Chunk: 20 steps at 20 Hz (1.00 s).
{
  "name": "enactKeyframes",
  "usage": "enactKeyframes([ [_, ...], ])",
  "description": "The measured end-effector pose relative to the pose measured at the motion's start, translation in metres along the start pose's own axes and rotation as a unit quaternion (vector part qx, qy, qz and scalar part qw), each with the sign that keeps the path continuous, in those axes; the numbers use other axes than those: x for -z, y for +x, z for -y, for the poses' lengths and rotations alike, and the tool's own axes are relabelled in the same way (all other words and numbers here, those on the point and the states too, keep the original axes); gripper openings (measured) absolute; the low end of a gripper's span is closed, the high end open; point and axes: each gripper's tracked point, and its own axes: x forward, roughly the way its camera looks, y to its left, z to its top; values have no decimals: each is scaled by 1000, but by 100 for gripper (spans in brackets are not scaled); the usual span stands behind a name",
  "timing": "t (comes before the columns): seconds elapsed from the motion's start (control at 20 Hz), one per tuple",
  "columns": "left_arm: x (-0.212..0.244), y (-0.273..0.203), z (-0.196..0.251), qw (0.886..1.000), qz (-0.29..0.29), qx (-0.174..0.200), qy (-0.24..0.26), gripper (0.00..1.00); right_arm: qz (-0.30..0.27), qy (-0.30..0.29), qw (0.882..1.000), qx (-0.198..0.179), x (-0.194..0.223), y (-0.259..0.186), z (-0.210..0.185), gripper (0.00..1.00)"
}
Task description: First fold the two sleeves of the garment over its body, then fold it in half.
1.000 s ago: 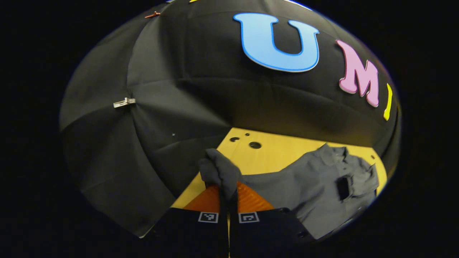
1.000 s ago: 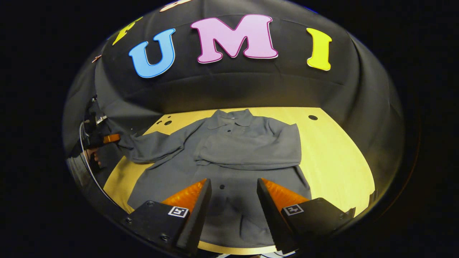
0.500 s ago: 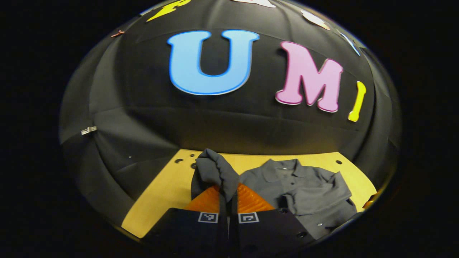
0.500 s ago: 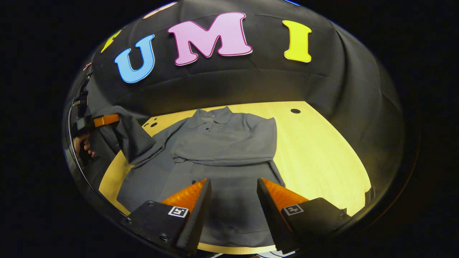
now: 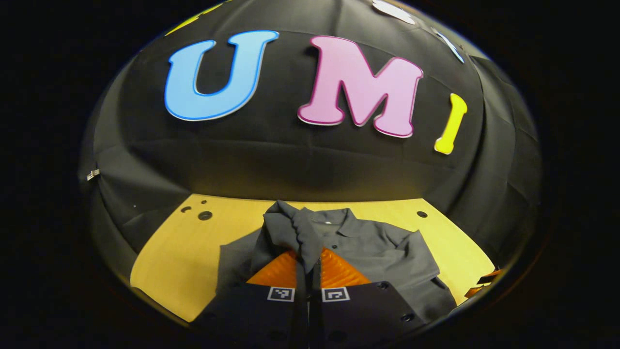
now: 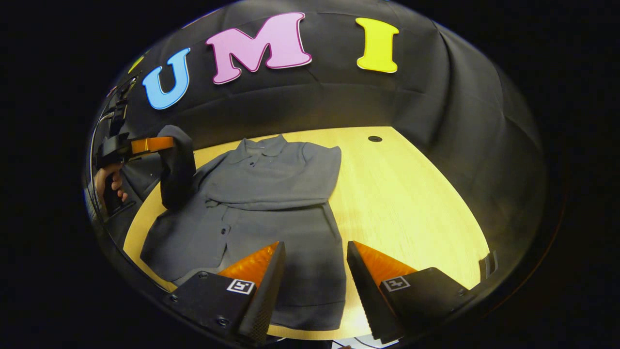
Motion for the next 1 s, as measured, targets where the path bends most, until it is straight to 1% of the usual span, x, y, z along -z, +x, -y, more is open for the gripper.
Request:
enactKeyframes([
  [0.3,49,46,66,999,-47,14,10,6,-18,-1,1000,-3,12,9,27,80],
  [0.35,59,52,75,998,-55,18,15,10,-21,0,1000,-3,13,11,31,80],
  [0.4,70,59,82,998,-65,18,18,6,-24,1,1000,-3,15,13,35,80],
  [0.55,101,76,98,995,-96,19,21,11,-33,-1,999,-7,17,18,43,80],
  [0.65,117,83,109,993,-113,29,13,14,-36,-4,999,-11,18,21,47,80],
  [0.7,123,85,115,992,-118,36,8,17,-37,-4,999,-13,18,23,48,80],
  [0.75,129,87,120,991,-124,43,5,23,-38,-4,999,-13,17,25,50,80],
  [0.8,134,89,127,990,-131,50,4,19,-38,-3,999,-14,16,26,51,80],
  [0.95,145,86,146,988,-141,69,17,69,-40,-3,999,-14,17,28,54,80],
  [1.0,145,86,153,987,-137,78,25,72,-40,-4,999,-15,17,29,53,80],
])
